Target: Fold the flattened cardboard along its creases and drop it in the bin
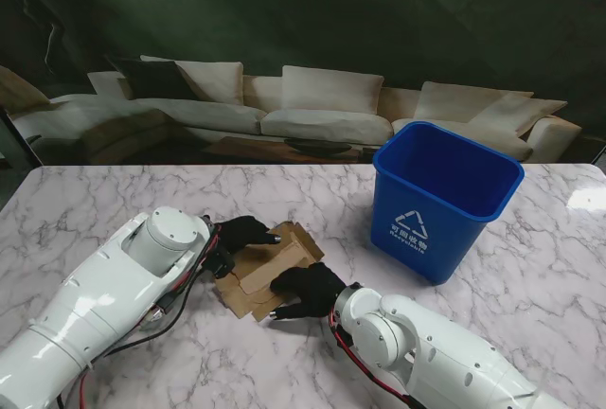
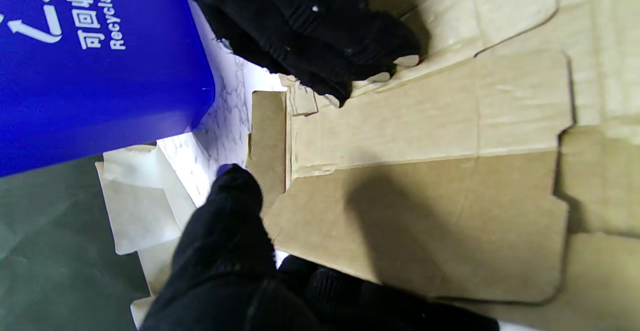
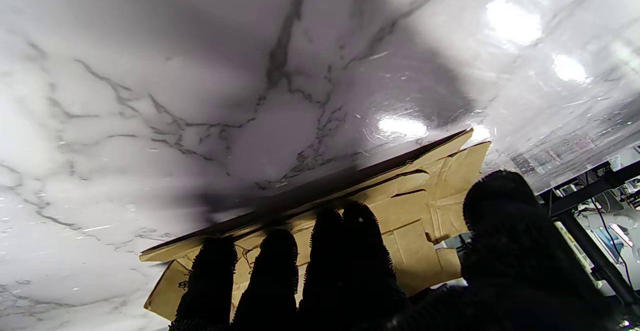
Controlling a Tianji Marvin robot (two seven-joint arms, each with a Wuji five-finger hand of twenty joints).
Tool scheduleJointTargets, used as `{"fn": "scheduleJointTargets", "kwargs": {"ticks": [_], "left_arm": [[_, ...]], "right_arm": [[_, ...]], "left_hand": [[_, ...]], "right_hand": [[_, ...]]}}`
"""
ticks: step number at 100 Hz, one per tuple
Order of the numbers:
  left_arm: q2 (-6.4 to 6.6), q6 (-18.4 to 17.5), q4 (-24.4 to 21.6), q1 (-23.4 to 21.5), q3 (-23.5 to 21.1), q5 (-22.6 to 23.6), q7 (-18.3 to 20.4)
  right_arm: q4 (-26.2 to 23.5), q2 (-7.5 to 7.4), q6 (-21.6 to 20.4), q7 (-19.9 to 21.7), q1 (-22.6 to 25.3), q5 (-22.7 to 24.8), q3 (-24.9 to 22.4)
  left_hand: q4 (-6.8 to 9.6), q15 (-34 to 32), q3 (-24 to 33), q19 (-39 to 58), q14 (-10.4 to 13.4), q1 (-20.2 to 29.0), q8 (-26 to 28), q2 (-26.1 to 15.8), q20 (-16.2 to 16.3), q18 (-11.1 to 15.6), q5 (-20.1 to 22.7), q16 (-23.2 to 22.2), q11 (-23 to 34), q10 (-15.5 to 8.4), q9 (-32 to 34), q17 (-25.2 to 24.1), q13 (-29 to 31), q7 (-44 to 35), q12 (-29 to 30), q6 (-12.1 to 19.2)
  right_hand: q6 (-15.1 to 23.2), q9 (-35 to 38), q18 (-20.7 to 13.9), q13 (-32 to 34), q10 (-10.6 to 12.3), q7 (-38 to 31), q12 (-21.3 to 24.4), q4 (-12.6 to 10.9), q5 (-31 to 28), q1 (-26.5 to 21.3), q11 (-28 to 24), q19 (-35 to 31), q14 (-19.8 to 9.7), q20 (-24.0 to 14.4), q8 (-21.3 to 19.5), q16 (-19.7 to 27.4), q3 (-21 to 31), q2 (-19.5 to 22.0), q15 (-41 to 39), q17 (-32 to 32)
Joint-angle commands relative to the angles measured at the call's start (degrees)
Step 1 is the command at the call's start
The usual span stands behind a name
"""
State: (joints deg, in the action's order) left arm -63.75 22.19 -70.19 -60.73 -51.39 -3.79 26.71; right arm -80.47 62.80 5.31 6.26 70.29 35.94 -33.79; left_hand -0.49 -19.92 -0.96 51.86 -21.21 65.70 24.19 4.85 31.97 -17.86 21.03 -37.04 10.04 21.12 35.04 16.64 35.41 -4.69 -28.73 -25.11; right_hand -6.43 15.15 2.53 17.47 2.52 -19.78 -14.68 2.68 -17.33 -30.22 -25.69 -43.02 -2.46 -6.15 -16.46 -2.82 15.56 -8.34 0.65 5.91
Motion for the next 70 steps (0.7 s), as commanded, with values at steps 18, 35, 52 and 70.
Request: {"fn": "scheduleJointTargets", "kwargs": {"ticks": [18, 35, 52, 70], "left_arm": [[-0.34, -4.6, 0.0, 0.8, 4.6, 5.8, 1.7], [-0.54, -4.8, 0.1, 0.9, 5.6, 8.7, -0.6], [-0.69, -4.6, -1.0, -0.4, 4.9, 11.0, -3.2], [-0.84, -5.1, -2.6, -2.6, 2.9, 13.2, -6.4]], "right_arm": [[4.2, -0.09, 0.9, 1.5, 1.5, -0.2, 1.2], [4.3, -0.01, 0.8, 1.3, 1.5, -0.3, 1.2], [4.3, 0.05, 0.7, 1.0, 1.7, -0.3, 1.0], [2.7, -0.05, -0.1, 0.5, 3.2, -0.1, -1.0]], "left_hand": [[2.52, -5.4, 10.3, 6.0, 8.5, 8.3, 1.4, 8.7, -2.7, 7.5, 4.8, 1.4, 5.1, -9.7, 7.2, 10.5, 9.5, -3.3, -6.0, 5.6], [-1.37, -7.9, 21.1, 9.8, 10.5, 8.3, 8.9, 13.9, -3.0, 9.2, 9.5, -2.7, 2.3, -13.8, 16.5, 16.3, 15.1, -10.3, -11.1, 10.7], [-1.35, -9.0, 22.3, 12.4, 11.7, 8.3, 19.1, 15.7, -3.4, 9.7, 15.4, -3.3, 2.2, -17.3, 22.6, 20.0, 19.1, -19.1, -12.5, 16.1], [-1.16, -9.3, 22.7, 13.8, 11.6, 8.3, 17.8, 16.3, -3.4, 9.3, 17.7, -3.0, 3.1, -17.9, 24.7, 22.1, 21.0, -22.3, -13.4, 17.3]], "right_hand": [[-1.2, 2.4, 5.2, -0.8, -10.6, 0.2, 1.1, -0.9, -1.9, -0.5, 2.4, 2.4, 5.6, 2.6, -0.3, 0.8, -1.3, 2.5, 0.3, -1.6], [-1.2, 2.3, 5.2, -0.7, -10.7, 0.0, 1.0, -0.9, -1.9, -0.5, 2.2, 2.4, 5.6, 2.8, -0.4, 0.8, -1.3, 2.5, 0.2, -1.6], [-1.1, 2.4, 5.2, -0.6, -10.6, -0.1, 0.9, -0.9, -2.0, -0.5, 1.9, 2.3, 5.6, 2.9, -0.6, 0.8, -1.3, 2.5, 0.2, -1.8], [-1.1, 2.1, 6.3, 0.8, -10.8, -0.4, 0.7, -1.0, -1.9, -0.8, 1.4, -1.0, 6.2, 1.3, -0.8, 0.6, -1.2, 2.3, 0.0, -4.7]]}}
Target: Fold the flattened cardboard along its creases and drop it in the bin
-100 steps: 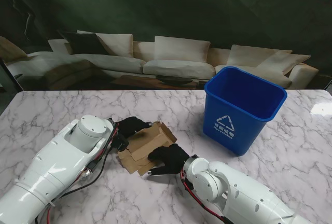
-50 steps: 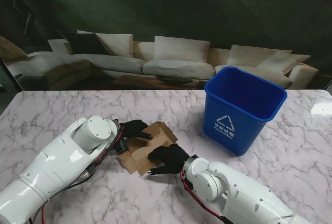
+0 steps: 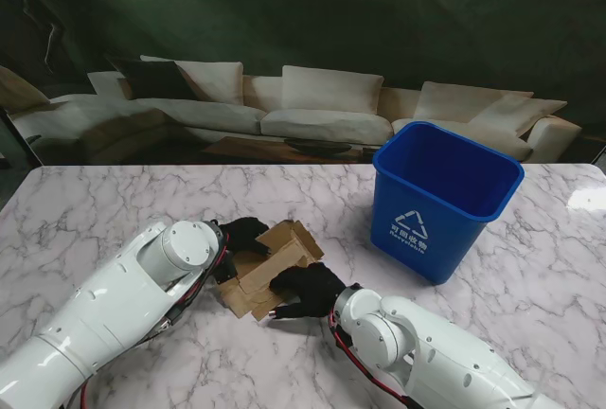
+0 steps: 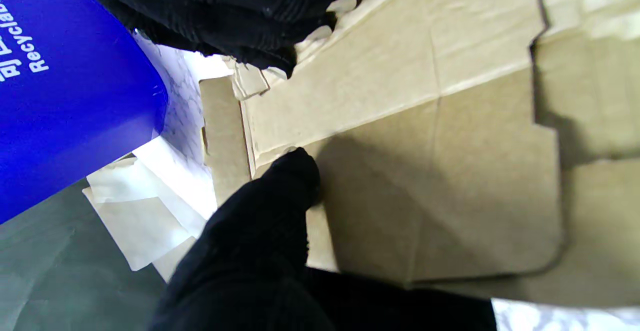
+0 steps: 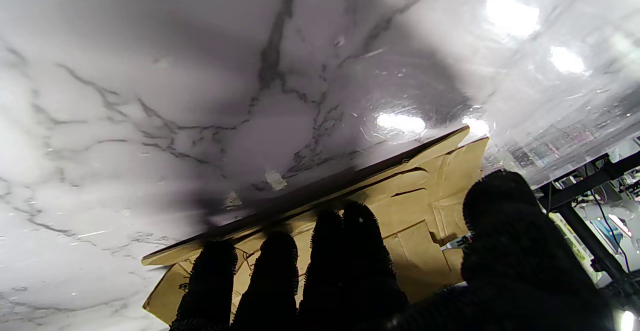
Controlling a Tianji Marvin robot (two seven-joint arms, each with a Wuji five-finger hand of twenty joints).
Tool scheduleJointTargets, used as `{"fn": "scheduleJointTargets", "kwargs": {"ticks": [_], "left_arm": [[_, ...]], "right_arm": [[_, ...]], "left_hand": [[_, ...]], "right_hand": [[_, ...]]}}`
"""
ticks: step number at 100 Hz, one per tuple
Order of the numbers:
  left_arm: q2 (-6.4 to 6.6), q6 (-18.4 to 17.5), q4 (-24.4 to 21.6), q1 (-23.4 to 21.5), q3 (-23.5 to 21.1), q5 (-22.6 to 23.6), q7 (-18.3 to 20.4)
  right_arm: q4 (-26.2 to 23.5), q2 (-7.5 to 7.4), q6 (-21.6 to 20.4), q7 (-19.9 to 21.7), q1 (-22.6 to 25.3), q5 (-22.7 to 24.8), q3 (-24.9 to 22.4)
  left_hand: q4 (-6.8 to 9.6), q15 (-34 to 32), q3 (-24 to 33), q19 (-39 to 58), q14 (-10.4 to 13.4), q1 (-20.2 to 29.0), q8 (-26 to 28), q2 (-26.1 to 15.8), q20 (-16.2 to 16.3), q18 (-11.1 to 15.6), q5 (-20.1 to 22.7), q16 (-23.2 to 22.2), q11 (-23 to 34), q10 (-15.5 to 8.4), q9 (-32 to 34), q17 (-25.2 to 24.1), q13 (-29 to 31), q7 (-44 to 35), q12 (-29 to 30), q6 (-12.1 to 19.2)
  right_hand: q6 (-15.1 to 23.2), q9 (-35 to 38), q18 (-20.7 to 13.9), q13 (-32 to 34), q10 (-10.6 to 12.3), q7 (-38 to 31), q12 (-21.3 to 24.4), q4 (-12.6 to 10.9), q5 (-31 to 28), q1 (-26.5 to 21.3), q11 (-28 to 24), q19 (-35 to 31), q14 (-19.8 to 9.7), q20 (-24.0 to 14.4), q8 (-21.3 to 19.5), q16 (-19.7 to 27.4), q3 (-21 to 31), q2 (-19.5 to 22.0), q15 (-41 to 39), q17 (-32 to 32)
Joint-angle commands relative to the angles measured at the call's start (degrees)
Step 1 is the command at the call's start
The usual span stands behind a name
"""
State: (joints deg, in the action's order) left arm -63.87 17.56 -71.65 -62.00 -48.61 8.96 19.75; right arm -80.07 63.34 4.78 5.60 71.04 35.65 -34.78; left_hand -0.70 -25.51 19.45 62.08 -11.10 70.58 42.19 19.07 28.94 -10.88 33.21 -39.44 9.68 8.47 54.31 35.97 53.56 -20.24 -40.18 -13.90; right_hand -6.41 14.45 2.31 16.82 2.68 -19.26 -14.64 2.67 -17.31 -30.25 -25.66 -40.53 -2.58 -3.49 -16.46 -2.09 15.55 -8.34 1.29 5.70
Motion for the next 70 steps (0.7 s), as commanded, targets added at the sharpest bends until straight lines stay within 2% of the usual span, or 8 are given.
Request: {"fn": "scheduleJointTargets", "kwargs": {"ticks": [1, 9, 25, 40, 53, 56, 59, 70], "left_arm": [[-0.73, -0.6, -1.3, -1.5, 0.0, 0.6, 0.3], [-0.62, -1.2, -2.3, -2.7, -1.5, 1.8, -0.9], [-0.22, -2.7, -4.7, -5.4, -5.5, 3.7, -2.3], [-0.35, -4.1, -6.4, -7.9, -9.9, 5.0, -5.3], [-0.12, -5.6, -8.7, -10.2, -13.3, 6.2, -6.4], [-0.11, -6.0, -9.4, -10.9, -14.1, 6.4, -6.8], [-0.18, -6.2, -10.2, -11.5, -14.8, 6.4, -7.4], [-0.14, -7.6, -13.0, -13.1, -16.8, 7.2, -8.5]], "right_arm": [[2.1, -0.61, 0.4, 1.1, 2.5, 0.2, -0.2], [0.3, -0.80, -0.1, 0.9, 4.1, 0.8, -2.3], [-4.5, -1.07, -2.2, -0.3, 8.3, 1.9, -7.6], [-8.8, -0.88, -6.7, -2.0, 12.6, 0.3, -12.9], [-11.8, -0.70, -10.5, -4.4, 15.5, 0.9, -16.6], [-12.2, -0.56, -11.5, -4.9, 16.1, 0.2, -17.4], [-12.7, -0.43, -12.6, -5.0, 16.7, -1.4, -18.1], [-14.9, -0.20, -13.2, -3.9, 18.6, -6.3, -19.7]], "left_hand": [[-0.96, -3.7, 2.2, 3.6, 1.5, 3.4, -0.3, 2.1, -0.4, 2.3, 5.5, -0.6, 3.5, -5.3, 5.5, 2.9, 3.0, -6.9, -2.0, 6.2], [-1.00, -3.8, 3.5, 3.7, 1.4, 3.4, -1.2, 2.7, -0.8, 2.3, 5.8, -0.3, 3.8, -5.4, 5.7, 3.3, 3.5, -7.4, -2.2, 6.2], [-1.44, -3.6, 3.1, 3.6, 1.7, 3.4, -1.9, 1.9, -1.1, 2.3, 5.7, 0.0, 3.9, -5.6, 5.5, 3.3, 3.2, -7.8, -2.5, 6.5], [-1.43, -3.7, 3.3, 3.5, 1.6, 3.4, -2.1, 1.9, -1.3, 2.2, 5.7, 0.1, 4.2, -5.7, 5.4, 3.3, 3.3, -8.4, -2.8, 6.9], [-1.52, -3.6, 3.2, 3.5, 1.7, 3.4, -2.4, 1.8, -1.5, 2.2, 5.6, 0.2, 4.1, -5.7, 5.3, 3.2, 3.1, -8.5, -2.7, 6.8], [-1.51, -3.6, 3.2, 3.3, 1.7, 3.4, -2.4, 1.7, -1.6, 2.1, 5.6, 0.2, 4.0, -5.6, 5.1, 3.0, 3.0, -8.5, -2.7, 6.8], [-1.52, -3.3, 3.3, 3.2, 0.4, 3.4, -2.5, 1.6, -1.6, 1.9, 5.5, 0.4, 4.0, -5.3, 5.0, 2.8, 2.6, -8.5, -2.7, 6.7], [-1.69, -3.2, 3.3, 2.9, 0.1, 3.4, -2.6, 1.3, -1.8, 1.6, 5.3, 0.8, 3.8, -5.2, 4.8, 2.5, 2.2, -8.5, -2.6, 6.8]], "right_hand": [[-1.2, 2.9, 6.6, 1.7, -10.9, -0.9, 0.6, -1.0, -1.9, -0.8, 1.3, -3.8, 6.4, -1.5, -0.8, -0.2, -1.2, 2.3, -0.8, -4.8], [-1.2, 3.0, 7.1, 2.4, -11.0, -1.1, 0.6, -1.0, -1.9, -0.9, 1.1, -6.7, 7.1, -3.4, -0.9, -1.0, -1.2, 2.2, -1.4, -5.5], [-1.0, 3.8, 7.4, 3.5, -10.9, -1.7, 0.4, -1.0, -2.6, -1.0, 0.7, -8.5, 7.5, -4.6, -1.1, -1.8, -1.1, 2.0, -2.7, -6.6], [-0.6, 5.0, 8.0, 5.4, -10.7, -2.6, 0.2, -1.1, -3.2, -1.1, 0.2, -10.3, 8.0, -6.0, -1.3, -3.1, -0.9, 1.6, -4.6, -8.1], [-0.3, 6.6, 9.1, 7.7, -10.4, -3.8, -0.2, -1.2, -3.8, -1.0, -0.6, -12.0, 8.7, -7.4, -1.6, -4.7, -0.6, 1.4, -7.4, -9.9], [-0.1, 7.6, 9.7, 9.2, -10.4, -4.4, -0.4, -1.2, -4.4, -1.1, -1.1, -13.2, 9.0, -8.3, -1.7, -5.6, -0.4, 1.3, -9.0, -11.0], [0.2, 8.9, 10.3, 11.1, -10.3, -5.0, -0.6, -1.2, -5.1, -1.0, -1.5, -14.5, 9.3, -9.1, -1.9, -6.6, -0.3, 1.2, -10.7, -12.4], [0.5, 13.4, 11.6, 15.3, -10.8, -7.7, -1.1, -1.1, -8.6, -0.7, -2.6, -17.4, 10.4, -11.2, -3.1, -9.1, -0.2, 0.9, -14.5, -15.6]]}}
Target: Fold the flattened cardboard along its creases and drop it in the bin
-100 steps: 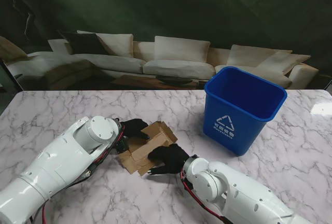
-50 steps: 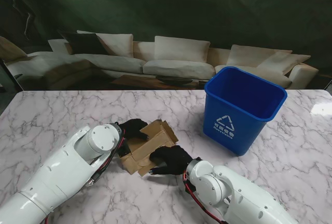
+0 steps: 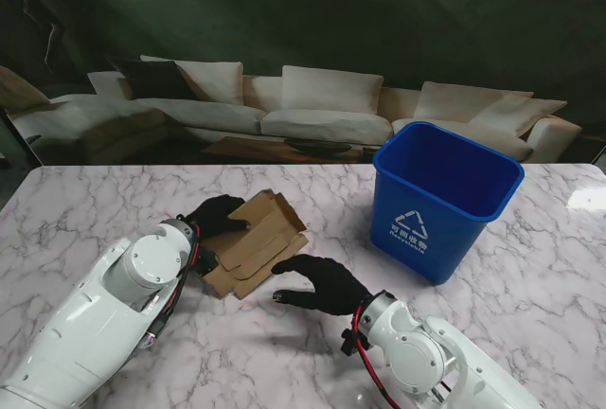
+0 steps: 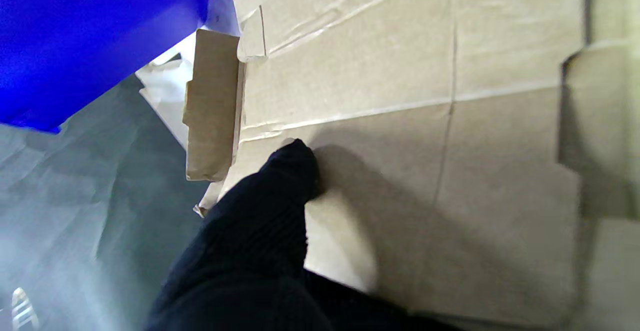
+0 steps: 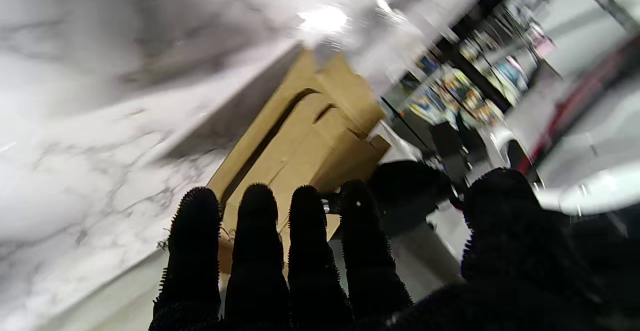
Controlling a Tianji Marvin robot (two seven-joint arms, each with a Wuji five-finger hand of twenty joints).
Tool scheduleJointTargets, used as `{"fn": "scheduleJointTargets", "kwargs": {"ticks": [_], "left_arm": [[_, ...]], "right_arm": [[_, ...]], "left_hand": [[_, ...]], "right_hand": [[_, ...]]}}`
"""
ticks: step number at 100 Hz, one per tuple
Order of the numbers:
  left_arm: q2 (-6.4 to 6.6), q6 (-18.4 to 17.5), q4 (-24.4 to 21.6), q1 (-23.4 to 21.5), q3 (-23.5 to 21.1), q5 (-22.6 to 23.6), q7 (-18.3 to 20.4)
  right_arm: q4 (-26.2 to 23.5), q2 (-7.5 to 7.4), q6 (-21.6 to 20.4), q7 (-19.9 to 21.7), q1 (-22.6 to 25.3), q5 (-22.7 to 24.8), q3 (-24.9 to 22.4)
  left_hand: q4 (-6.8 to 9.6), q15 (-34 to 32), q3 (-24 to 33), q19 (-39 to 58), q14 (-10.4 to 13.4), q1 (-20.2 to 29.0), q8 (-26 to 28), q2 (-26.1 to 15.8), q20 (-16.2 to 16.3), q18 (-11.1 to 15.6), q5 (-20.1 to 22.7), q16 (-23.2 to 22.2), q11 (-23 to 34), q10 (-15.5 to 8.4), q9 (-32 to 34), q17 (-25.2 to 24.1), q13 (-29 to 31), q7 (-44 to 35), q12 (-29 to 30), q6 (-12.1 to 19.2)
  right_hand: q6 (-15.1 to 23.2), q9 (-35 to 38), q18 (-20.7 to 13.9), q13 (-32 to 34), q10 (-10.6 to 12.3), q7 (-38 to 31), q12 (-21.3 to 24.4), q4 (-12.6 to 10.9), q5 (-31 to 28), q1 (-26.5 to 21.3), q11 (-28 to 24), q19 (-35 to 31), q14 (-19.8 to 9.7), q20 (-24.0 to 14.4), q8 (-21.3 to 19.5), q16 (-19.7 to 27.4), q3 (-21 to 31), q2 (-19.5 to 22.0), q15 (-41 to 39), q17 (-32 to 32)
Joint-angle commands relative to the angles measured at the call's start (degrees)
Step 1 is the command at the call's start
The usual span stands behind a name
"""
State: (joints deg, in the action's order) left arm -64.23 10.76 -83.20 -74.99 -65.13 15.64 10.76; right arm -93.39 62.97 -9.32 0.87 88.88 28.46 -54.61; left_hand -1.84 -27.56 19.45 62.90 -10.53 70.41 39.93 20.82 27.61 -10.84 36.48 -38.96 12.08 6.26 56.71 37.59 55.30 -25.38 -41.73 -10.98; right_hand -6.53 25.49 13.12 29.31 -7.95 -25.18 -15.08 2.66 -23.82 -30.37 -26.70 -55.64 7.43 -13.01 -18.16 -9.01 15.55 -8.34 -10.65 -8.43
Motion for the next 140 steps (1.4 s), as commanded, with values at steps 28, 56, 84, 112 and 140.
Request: {"fn": "scheduleJointTargets", "kwargs": {"ticks": [28, 56, 84, 112, 140], "left_arm": [[0.16, -7.4, -9.2, -4.9, -4.6, 0.3, -2.4], [-0.59, -12.7, -12.6, -9.0, -7.0, -1.2, -6.7], [-0.71, -15.3, -13.3, -10.7, -6.7, -4.1, -6.8], [-0.72, -15.2, -12.1, -9.8, -5.8, -5.0, -6.1], [-1.04, -16.5, -10.6, -9.0, -4.8, -5.8, -7.0]], "right_arm": [[-3.6, -0.41, 9.3, 5.8, 1.1, -1.5, 0.3], [0.1, 0.40, 19.9, 6.0, -3.4, -2.7, 3.5], [3.7, 1.34, 23.5, 6.8, -8.8, -6.0, 6.3], [6.9, 3.56, 17.5, -0.3, -10.3, -7.9, 6.3], [7.7, 4.99, 11.4, -3.4, -9.8, -14.2, 4.5]], "left_hand": [[-0.66, -1.5, 3.1, 1.6, 0.5, 3.6, -0.1, -1.1, -0.6, 1.4, 1.1, 0.8, 1.8, -3.1, 1.4, -0.3, -0.4, -3.2, -1.6, 4.1], [-0.49, -1.6, 2.8, 1.3, 0.8, 3.6, 0.3, -1.9, -0.4, 1.4, 0.3, 0.7, 2.1, -3.4, 0.5, -1.6, -1.4, -3.4, -2.1, 4.2], [-0.36, -1.6, 2.8, 1.4, 0.8, 3.6, 0.4, -1.7, -0.2, 1.4, 0.3, 0.4, 2.2, -3.4, 0.6, -1.7, -1.4, -3.6, -2.0, 4.1], [-0.33, -1.6, 2.7, 1.3, 0.8, 3.6, 0.1, -1.7, -0.2, 1.4, 0.3, 0.4, 2.2, -3.4, 0.6, -1.8, -1.4, -3.6, -1.9, 4.1], [-0.27, -1.6, 2.5, 1.3, 1.1, 3.6, 0.1, -1.8, -0.1, 1.7, 0.2, 0.3, 2.2, -3.5, 0.4, -1.9, -1.6, -3.8, -2.0, 4.4]], "right_hand": [[-0.8, 8.0, 3.2, 5.9, -2.0, -0.7, -0.5, -0.6, -8.6, 3.0, -0.5, -3.2, 3.2, -3.1, -2.7, -4.0, -0.1, 1.2, -3.1, -3.0], [-4.3, -1.1, 1.1, -1.9, -3.0, 13.7, 1.3, 0.1, 2.4, 9.0, 4.2, 0.9, 2.4, -1.6, 0.8, -1.9, 0.8, 1.3, 1.5, 3.2], [-4.0, -10.2, 3.3, -8.0, -1.4, 21.3, 3.9, 0.9, 15.5, 13.4, 9.2, 9.5, 0.2, 2.8, 0.8, -0.2, 6.5, -4.5, 6.6, 10.3], [-4.6, -14.3, 6.0, -9.2, -2.0, 28.5, 6.1, 2.6, 14.3, 20.0, 13.2, 15.5, -0.2, 3.5, 11.3, 0.8, 14.0, -11.7, 9.0, 10.9], [-3.6, -15.1, 7.1, -9.8, 0.4, 27.1, 5.9, 3.4, 14.0, 22.1, 13.2, 18.7, -1.3, 4.5, 14.6, 0.9, 16.1, -13.5, 9.1, 11.2]]}}
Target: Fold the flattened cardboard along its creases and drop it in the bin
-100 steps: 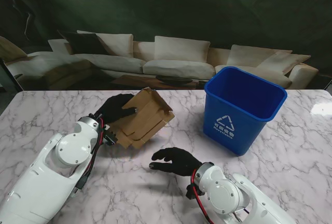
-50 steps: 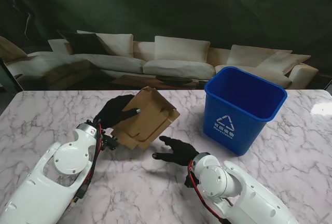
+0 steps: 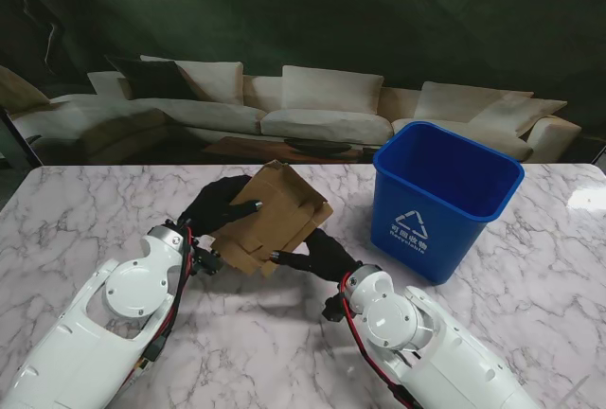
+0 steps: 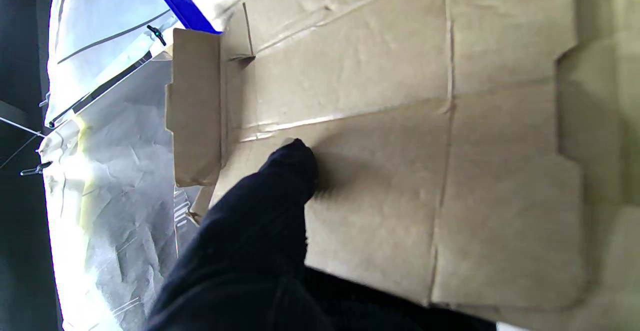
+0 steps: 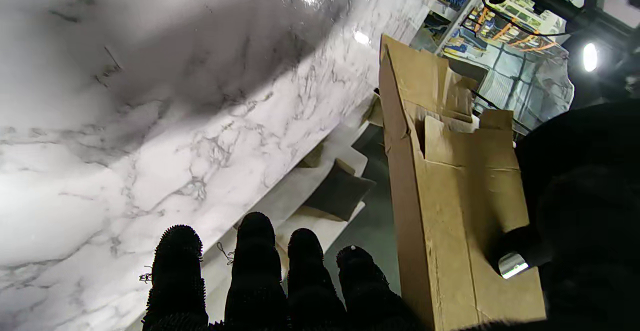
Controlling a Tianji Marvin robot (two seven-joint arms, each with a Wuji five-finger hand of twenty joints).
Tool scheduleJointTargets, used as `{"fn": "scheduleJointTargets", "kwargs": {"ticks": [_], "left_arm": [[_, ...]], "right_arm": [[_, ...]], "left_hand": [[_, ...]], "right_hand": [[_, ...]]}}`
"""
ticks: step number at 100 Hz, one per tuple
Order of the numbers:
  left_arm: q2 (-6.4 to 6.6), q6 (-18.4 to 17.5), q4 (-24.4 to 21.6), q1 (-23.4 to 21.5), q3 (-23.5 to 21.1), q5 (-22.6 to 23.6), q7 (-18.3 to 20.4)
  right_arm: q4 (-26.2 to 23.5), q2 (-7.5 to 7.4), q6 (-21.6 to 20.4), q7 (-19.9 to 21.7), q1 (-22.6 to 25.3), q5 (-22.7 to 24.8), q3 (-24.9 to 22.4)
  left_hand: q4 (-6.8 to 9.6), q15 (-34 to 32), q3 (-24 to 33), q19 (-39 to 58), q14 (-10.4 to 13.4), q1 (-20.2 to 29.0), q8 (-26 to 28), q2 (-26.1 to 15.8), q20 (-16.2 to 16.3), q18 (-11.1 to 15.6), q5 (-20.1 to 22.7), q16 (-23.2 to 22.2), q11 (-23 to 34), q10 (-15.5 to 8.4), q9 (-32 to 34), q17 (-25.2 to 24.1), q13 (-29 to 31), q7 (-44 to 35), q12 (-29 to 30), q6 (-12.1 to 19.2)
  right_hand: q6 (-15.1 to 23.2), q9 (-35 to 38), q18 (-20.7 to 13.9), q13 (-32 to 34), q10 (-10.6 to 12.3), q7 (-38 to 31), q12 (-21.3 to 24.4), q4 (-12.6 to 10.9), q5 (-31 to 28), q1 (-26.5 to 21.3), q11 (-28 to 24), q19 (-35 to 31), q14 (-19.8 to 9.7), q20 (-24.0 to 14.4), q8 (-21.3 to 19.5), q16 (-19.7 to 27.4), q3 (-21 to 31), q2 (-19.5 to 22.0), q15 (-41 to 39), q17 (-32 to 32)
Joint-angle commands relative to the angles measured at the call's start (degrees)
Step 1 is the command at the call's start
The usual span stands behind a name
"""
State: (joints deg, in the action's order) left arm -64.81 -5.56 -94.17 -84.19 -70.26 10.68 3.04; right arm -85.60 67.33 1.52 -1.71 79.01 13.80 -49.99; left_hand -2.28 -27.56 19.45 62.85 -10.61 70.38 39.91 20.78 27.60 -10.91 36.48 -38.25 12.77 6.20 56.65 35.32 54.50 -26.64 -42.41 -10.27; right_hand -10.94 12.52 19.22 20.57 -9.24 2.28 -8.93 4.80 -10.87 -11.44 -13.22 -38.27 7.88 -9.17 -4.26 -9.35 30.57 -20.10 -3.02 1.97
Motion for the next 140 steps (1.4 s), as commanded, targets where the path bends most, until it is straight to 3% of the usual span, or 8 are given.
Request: {"fn": "scheduleJointTargets", "kwargs": {"ticks": [1, 14, 27, 47, 67, 88, 111, 140], "left_arm": [[-0.47, -0.3, 0.5, 0.3, 0.4, -0.8, 0.7], [-0.50, -1.0, 0.8, 0.4, 0.7, -1.5, 0.8], [-0.62, -1.5, 0.6, -0.1, 0.3, -3.4, 0.9], [-0.37, -1.1, 0.5, -0.6, -0.3, -3.6, 2.0], [-0.58, 0.3, 2.2, 0.1, 0.4, -3.7, 1.7], [-0.50, 1.1, 3.4, 0.6, 1.2, -4.2, 2.7], [-0.16, 1.6, 3.7, -0.1, 0.4, -4.4, 4.1], [0.18, 2.6, 3.3, -0.8, -1.8, -0.3, 3.6]], "right_arm": [[-0.1, 0.69, 0.6, -1.0, 0.1, 0.4, -0.1], [0.1, 1.74, 1.0, -2.9, -0.2, -2.6, -0.4], [0.1, 2.87, 0.7, -5.6, -0.2, -5.2, -0.8], [-0.1, 3.71, -1.4, -8.8, 0.2, -5.9, -1.5], [0.0, 4.47, -3.8, -12.1, 0.5, -5.4, -1.5], [0.0, 5.18, -6.3, -15.3, 0.7, -5.0, -1.5], [-0.3, 5.13, -9.3, -17.9, 0.8, -1.0, -1.7], [-1.8, 4.25, -9.2, -18.2, -0.3, 3.7, -3.4]], "left_hand": [[0.17, -1.6, 2.5, 1.3, 1.2, 3.6, 0.2, -1.8, -0.1, 1.8, 0.2, -0.4, 1.5, -3.4, 0.4, 0.4, -0.7, -2.5, -1.3, 3.7], [0.18, -1.6, 2.4, 1.3, 1.2, 3.6, 0.1, -1.8, -0.1, 1.9, 0.2, -0.4, 1.6, -3.6, 0.5, 0.4, -0.7, -2.6, -1.4, 3.7], [0.23, -1.6, 2.4, 1.3, 1.2, 3.6, 0.1, -1.9, 0.0, 1.9, 0.2, -0.5, 1.6, -3.6, 0.4, 0.3, -0.7, -2.7, -1.4, 3.9], [0.23, -1.3, 2.2, 1.0, 1.2, 3.6, -0.2, -2.1, 0.0, 1.7, -0.1, -0.5, 1.5, -3.6, 0.1, -0.1, -1.1, -2.7, -1.3, 3.8], [0.21, -0.6, 1.9, 0.7, 0.9, 3.6, -0.4, -2.7, 0.1, 1.4, -0.3, -0.1, 1.2, -3.6, -0.3, -1.0, -1.9, -2.4, -0.7, 3.8], [0.22, 0.3, 1.0, 0.6, -0.1, 3.6, -0.7, -4.0, 0.5, 0.2, -0.8, 0.8, 0.8, -3.6, -1.3, -3.7, -3.9, -1.8, 0.1, 4.3], [4.11, 8.2, -18.2, -11.2, -4.4, 3.3, -3.3, -10.8, 3.6, -6.3, -5.6, 5.0, 1.4, 2.6, -16.4, -21.8, -18.1, 6.5, 11.0, 3.1], [3.32, 14.0, -20.2, -25.5, -5.4, -4.5, -4.2, -14.2, 2.7, -9.5, -6.8, 8.8, -4.3, 5.0, -24.1, -30.7, -26.0, 14.1, 20.9, 0.5]], "right_hand": [[0.9, -2.5, 1.0, -1.0, 1.8, -0.7, -0.7, 1.3, 1.2, 3.2, -1.2, 1.3, -1.6, 0.5, 0.0, 1.1, 1.1, -1.6, 1.4, 0.7], [5.1, -2.5, 0.7, 0.2, 2.9, -5.9, -3.5, 1.1, 4.0, 0.2, -8.3, 1.5, -2.2, -1.4, -29.6, 0.2, -1.1, -0.2, 0.2, 0.0], [12.6, -1.8, 0.2, 1.4, 4.2, -20.5, -6.1, 0.2, 2.7, -8.8, -15.5, 0.4, -2.8, -1.5, -37.5, -0.6, -7.4, 3.8, -1.1, -0.3], [26.2, 3.2, -0.2, 3.0, 8.3, -40.1, -7.5, -1.5, -1.2, -22.4, -18.2, -1.2, -4.0, -1.5, -40.4, -1.0, -15.9, 8.0, -2.8, -0.6], [32.4, 22.1, 1.2, 13.0, 13.5, -62.7, -11.3, 4.3, -5.8, -30.2, -25.6, -6.8, -6.5, -2.4, -30.4, -4.5, -2.0, 5.9, -10.1, -4.6], [31.5, 43.6, 0.2, 33.4, 13.9, -66.3, -18.5, 5.8, -16.7, -38.1, -36.7, -23.7, -8.4, -10.7, -28.0, -13.8, 6.2, 5.2, -25.6, -19.4], [30.5, 47.3, -4.6, 41.3, 11.9, -66.5, -23.3, 6.5, -22.0, -38.7, -41.5, -32.4, -5.3, -15.5, -27.9, -18.4, 13.1, 3.1, -34.2, -31.7], [29.8, 47.6, -2.9, 43.4, 10.7, -65.5, -25.8, 6.8, -24.8, -38.3, -41.8, -32.3, -4.1, -15.3, -29.3, -18.6, 17.3, 2.1, -34.3, -34.9]]}}
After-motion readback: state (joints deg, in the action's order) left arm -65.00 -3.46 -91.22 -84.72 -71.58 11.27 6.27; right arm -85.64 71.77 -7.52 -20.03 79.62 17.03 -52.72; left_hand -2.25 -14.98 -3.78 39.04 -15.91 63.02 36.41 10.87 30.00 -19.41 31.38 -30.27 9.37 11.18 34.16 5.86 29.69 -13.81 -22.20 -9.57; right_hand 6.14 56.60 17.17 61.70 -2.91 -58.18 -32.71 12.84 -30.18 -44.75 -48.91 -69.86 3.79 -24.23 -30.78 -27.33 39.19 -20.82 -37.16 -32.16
